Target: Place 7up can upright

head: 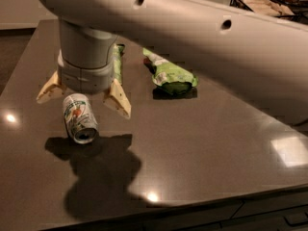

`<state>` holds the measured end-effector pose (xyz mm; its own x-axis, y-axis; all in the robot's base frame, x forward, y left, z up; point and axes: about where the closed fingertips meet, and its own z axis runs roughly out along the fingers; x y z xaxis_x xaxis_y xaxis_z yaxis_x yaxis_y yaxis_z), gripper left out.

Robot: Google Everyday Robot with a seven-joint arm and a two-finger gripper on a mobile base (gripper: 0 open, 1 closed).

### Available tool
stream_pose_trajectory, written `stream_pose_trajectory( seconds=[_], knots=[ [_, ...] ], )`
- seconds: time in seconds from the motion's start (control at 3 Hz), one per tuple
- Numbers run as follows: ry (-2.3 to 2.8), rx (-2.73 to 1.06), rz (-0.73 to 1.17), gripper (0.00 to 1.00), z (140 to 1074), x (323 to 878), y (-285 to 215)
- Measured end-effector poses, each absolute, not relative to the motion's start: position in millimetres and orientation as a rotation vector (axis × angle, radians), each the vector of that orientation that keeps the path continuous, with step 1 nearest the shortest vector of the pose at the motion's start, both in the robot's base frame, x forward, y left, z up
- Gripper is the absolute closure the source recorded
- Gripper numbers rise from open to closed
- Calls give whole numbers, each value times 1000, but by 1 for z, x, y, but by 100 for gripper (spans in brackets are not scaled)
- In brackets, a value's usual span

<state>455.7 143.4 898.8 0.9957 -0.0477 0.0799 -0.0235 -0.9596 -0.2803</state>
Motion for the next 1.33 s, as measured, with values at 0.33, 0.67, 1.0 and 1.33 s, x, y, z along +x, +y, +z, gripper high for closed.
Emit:
stream_pose_trajectory(
  seconds=[0.33, 0.67, 1.0, 1.33],
  knots=[
    [-59, -2919, -171, 0, 880, 455, 153],
    [-136, -2969, -218, 0, 866, 460, 157],
    [-203, -3009, -244, 0, 857, 465, 158],
    [-255, -3035, -250, 10, 854, 464, 157]
  ],
)
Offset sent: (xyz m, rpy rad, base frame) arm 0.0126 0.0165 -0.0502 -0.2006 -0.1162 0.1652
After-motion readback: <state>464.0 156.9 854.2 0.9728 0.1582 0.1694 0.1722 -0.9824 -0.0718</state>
